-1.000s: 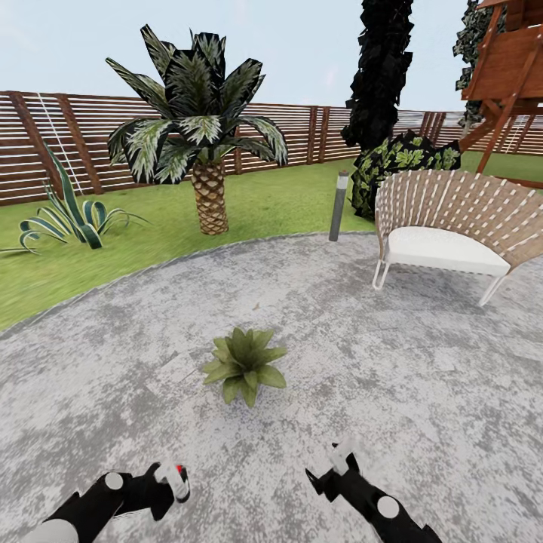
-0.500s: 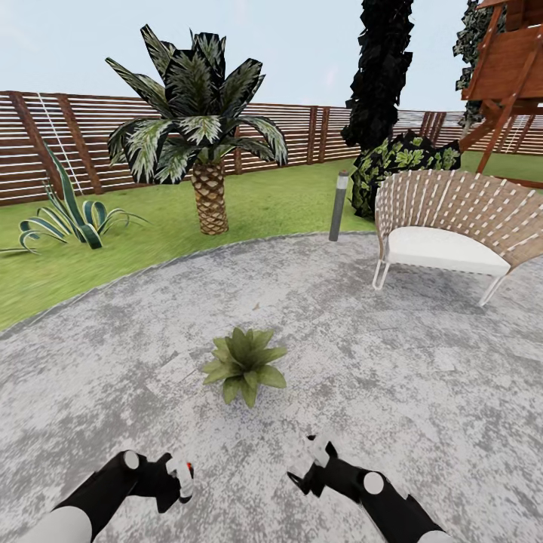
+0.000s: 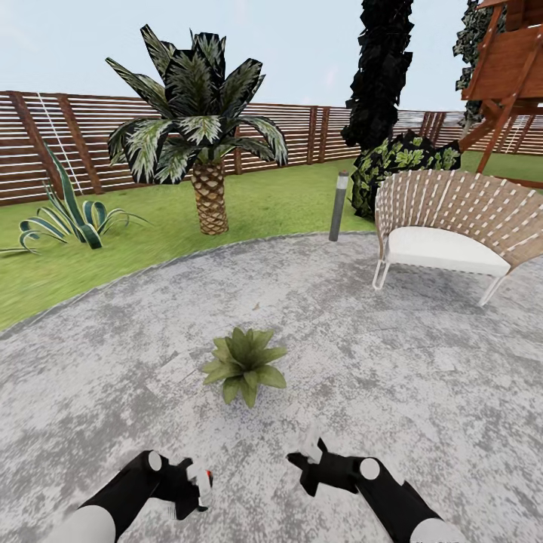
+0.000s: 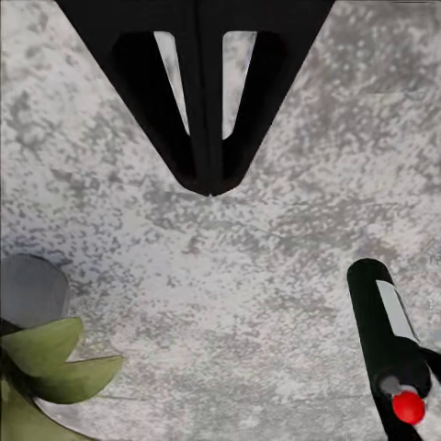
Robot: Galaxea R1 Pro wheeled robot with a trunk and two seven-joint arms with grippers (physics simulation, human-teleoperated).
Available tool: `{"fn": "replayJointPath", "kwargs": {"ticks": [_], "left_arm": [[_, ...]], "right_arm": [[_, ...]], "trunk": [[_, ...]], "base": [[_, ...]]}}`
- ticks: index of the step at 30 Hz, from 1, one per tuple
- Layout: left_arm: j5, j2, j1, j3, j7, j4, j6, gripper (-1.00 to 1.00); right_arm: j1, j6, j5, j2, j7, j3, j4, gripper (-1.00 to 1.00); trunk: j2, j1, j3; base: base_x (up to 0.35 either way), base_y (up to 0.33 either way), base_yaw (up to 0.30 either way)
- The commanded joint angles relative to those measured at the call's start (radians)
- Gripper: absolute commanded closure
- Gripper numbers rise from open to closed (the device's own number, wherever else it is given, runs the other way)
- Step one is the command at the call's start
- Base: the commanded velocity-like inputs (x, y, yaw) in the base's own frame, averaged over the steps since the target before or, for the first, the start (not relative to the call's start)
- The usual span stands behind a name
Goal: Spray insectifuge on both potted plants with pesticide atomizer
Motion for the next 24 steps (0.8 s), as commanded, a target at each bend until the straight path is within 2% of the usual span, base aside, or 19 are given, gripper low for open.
{"fn": "replayJointPath", "kwargs": {"ticks": [1, 2, 6, 8, 11, 12, 15, 17, 24], "left_arm": [[-0.014, -0.007, 0.000, -0.004, -0.002, -0.002, 0.000, 1.00], [-0.027, -0.016, 0.000, -0.004, -0.003, -0.003, 0.000, 1.00], [-0.049, -0.043, -0.001, -0.004, -0.003, -0.003, -0.001, 1.00], [-0.050, -0.056, -0.005, -0.004, -0.003, -0.003, -0.002, 1.00], [-0.051, -0.075, -0.014, -0.004, -0.003, -0.003, -0.003, 1.00], [-0.053, -0.089, -0.024, -0.004, -0.004, -0.003, -0.003, 1.00], [-0.099, -0.134, -0.035, -0.004, -0.004, -0.002, -0.002, 1.00], [-0.111, -0.154, -0.037, -0.004, -0.003, -0.003, -0.001, 1.00], [-0.114, -0.175, -0.037, -0.003, -0.002, -0.003, 0.000, 1.00]], "right_arm": [[-0.002, -0.006, 0.012, 0.002, 0.016, -0.001, -0.002, 1.00], [-0.008, -0.006, 0.026, 0.007, 0.032, -0.001, -0.005, 1.00], [-0.021, -0.004, 0.148, 0.035, 0.051, -0.002, -0.008, 1.00], [-0.023, -0.004, 0.166, 0.044, 0.052, -0.002, -0.007, 1.00], [-0.024, -0.004, 0.174, 0.051, 0.053, -0.003, -0.005, 1.00], [-0.024, -0.004, 0.175, 0.053, 0.053, -0.003, -0.005, 1.00], [-0.024, -0.005, 0.174, 0.054, 0.054, -0.003, -0.005, 1.00], [-0.024, -0.005, 0.174, 0.055, 0.054, -0.003, -0.005, 1.00], [-0.024, -0.006, 0.174, 0.056, 0.054, -0.002, -0.005, 1.00]], "trunk": [[0.000, 0.000, -0.001], [0.000, 0.000, -0.001], [0.000, 0.000, -0.001], [0.000, 0.000, -0.001], [0.000, 0.000, -0.001], [0.000, 0.000, -0.001], [0.000, 0.000, -0.001], [0.000, 0.000, -0.001], [0.000, 0.000, -0.001]], "base": [[0.000, 0.000, 0.000], [0.000, 0.000, 0.000], [0.000, 0.000, 0.000], [0.000, 0.000, 0.000], [0.000, 0.000, 0.000], [0.000, 0.000, 0.000], [0.000, 0.000, 0.000], [0.000, 0.000, 0.000], [0.000, 0.000, 0.000]]}}
